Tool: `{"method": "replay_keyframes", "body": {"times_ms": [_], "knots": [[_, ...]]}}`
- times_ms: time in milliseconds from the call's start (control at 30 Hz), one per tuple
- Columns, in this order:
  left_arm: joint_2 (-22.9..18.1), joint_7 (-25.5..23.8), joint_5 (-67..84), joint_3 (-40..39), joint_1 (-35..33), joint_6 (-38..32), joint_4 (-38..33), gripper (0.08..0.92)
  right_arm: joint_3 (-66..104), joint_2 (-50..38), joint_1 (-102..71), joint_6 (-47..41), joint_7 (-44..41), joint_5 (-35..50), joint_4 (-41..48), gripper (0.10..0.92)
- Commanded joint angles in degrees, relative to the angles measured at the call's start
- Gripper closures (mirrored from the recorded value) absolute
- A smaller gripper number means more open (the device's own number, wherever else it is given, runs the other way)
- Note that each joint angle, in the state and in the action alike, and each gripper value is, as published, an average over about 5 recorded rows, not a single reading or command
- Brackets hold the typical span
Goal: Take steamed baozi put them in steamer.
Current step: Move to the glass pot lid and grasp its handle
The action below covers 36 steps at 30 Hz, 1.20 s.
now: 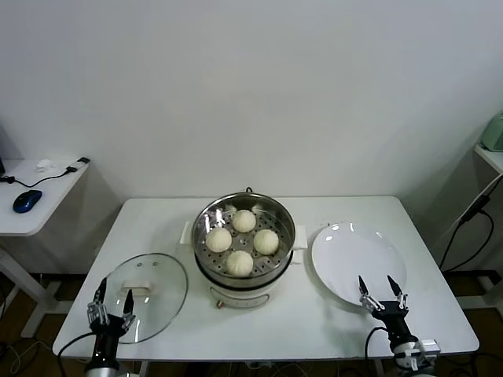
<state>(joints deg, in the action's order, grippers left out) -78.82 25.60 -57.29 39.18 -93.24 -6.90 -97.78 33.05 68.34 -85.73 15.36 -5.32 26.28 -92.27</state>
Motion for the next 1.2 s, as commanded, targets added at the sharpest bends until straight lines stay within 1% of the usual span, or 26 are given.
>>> {"method": "replay_keyframes", "body": {"times_ms": [33,200,500,800,1133,1200], "knots": [[1.35,4.23,-15.28,0.24,0.21,-0.06,6.27,0.177,1.05,2.10,-1.06,1.55,-0.15,-0.70,-0.47,0.203],[0.51,3.78,-16.85,0.55,2.40,1.91,8.10,0.177,1.25,2.11,-1.37,1.25,0.07,-0.68,-1.46,0.203],[0.11,2.05,-18.28,0.09,5.69,2.47,9.19,0.177,1.68,2.23,-2.00,1.24,0.17,-0.84,-2.44,0.203],[1.45,0.43,-18.60,-0.01,9.15,3.70,12.51,0.177,1.89,2.48,-2.40,1.46,0.13,-0.98,-2.52,0.203],[2.19,-0.97,-18.44,-0.49,10.85,4.41,13.27,0.178,1.63,2.96,-1.95,1.48,0.19,-1.89,-1.99,0.203],[2.14,-1.29,-18.55,-0.59,10.80,4.63,13.00,0.202,1.58,3.08,-1.90,1.57,0.20,-2.00,-1.85,0.203]]}}
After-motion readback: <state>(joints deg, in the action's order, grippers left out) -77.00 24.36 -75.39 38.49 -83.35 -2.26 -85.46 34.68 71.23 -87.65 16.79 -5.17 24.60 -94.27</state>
